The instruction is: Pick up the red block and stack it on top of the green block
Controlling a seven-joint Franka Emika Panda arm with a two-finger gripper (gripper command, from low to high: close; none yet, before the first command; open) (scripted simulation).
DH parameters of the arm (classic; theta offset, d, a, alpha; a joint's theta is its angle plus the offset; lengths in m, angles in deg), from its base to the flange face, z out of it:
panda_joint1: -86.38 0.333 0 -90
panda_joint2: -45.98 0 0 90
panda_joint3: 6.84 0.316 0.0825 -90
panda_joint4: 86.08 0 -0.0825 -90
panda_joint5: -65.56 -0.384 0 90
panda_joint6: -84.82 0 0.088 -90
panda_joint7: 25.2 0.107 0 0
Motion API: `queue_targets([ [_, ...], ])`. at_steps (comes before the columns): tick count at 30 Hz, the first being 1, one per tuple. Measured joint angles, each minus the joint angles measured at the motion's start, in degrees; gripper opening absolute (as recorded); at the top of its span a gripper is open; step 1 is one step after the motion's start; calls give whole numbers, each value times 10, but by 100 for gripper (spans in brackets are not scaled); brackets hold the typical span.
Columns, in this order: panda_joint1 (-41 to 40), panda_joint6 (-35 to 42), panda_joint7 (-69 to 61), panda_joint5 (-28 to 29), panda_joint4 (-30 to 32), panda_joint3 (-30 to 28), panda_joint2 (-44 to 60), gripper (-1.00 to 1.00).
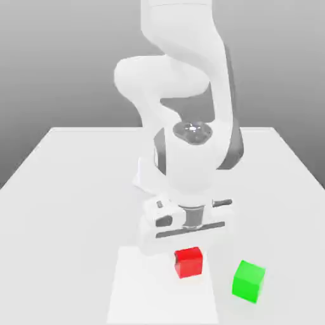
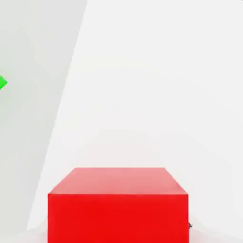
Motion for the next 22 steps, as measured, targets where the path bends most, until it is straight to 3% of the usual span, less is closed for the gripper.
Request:
queue_targets([
  [7,-6,112,-9,-20,12,15,-124,-100],
  [11,-35,172,53,-16,-52,79,-120,-100],
  [13,7,200,89,-12,-87,111,-112,-100],
  [18,41,148,149,34,-123,101,-23,-100],
  [19,46,132,156,44,-124,95,-5,100],
  [22,46,132,156,44,-124,95,-5,100],
])
